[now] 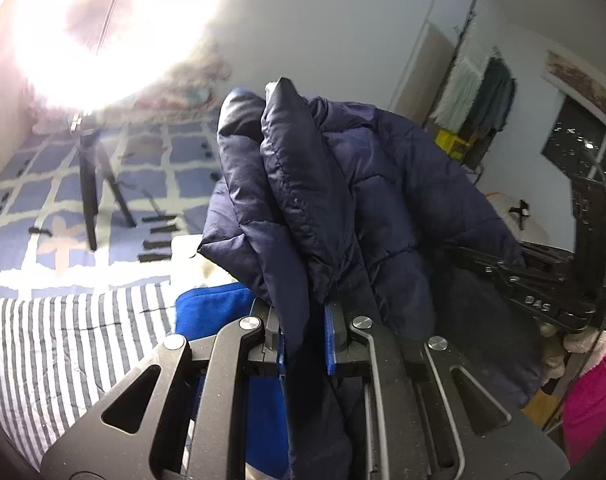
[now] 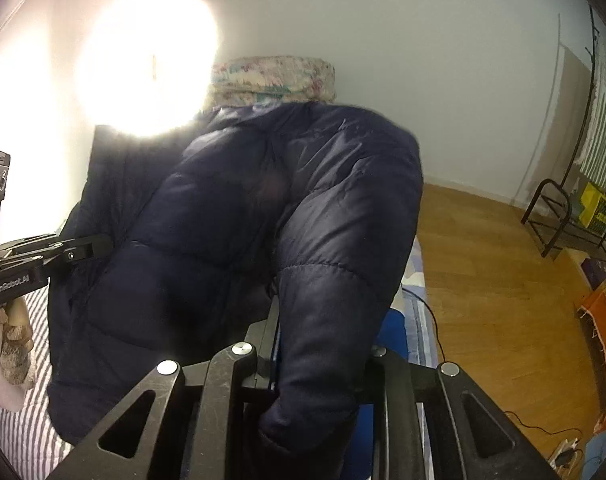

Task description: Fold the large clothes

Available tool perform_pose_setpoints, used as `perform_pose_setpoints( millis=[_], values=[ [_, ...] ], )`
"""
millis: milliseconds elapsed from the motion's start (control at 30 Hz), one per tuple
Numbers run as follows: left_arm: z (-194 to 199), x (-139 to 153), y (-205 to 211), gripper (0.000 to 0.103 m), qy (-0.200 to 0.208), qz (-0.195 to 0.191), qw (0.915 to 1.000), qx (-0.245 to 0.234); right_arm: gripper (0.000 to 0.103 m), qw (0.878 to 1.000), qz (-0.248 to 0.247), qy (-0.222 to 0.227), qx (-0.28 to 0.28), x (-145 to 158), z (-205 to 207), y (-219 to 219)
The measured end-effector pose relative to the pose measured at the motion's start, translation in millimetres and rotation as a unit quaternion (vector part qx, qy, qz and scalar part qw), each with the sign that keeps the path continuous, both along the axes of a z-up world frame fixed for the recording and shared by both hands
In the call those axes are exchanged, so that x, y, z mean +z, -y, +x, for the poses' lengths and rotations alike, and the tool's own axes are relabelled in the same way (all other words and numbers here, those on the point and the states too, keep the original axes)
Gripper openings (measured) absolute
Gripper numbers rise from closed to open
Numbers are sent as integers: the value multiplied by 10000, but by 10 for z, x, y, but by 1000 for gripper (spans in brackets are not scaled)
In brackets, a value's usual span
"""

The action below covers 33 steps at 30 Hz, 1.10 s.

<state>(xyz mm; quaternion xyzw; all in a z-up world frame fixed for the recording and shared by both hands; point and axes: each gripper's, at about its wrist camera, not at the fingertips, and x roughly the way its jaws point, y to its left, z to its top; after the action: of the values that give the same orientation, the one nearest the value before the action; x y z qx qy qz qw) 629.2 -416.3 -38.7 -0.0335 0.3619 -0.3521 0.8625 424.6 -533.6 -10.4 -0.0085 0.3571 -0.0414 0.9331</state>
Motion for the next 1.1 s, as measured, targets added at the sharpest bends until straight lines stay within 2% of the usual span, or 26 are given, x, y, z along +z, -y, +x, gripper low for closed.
perform_pose_setpoints(
  millis=[133, 233, 300, 333, 433, 767, 1100],
  values=[
    [233, -255, 48, 18, -303, 375, 9984, 293, 32, 9993, -16, -296, -234, -191, 59, 151],
    [290, -336, 31, 25, -396, 374, 9978, 382, 44, 9985, 49, -361, -415, -285, 11, 247],
    [287, -361, 50, 29, -357, 492, 9974, 399, 62, 9973, -4, -350, -642, -320, -48, 355],
    [286, -368, 60, 29, -353, 538, 9971, 409, 63, 9964, -82, -356, -771, -332, -59, 413],
    [218, -324, 68, 35, -230, 652, 9967, 431, 63, 9946, -80, -399, -954, -354, -152, 534],
    [-160, 0, -156, 35, -25, 657, 9961, 583, 59, 9948, -199, -229, -971, -110, -322, 377],
    [-1126, 729, -561, 35, 650, 627, 9953, 345, 59, 9957, -251, 170, -881, 436, -983, -97]
  ],
)
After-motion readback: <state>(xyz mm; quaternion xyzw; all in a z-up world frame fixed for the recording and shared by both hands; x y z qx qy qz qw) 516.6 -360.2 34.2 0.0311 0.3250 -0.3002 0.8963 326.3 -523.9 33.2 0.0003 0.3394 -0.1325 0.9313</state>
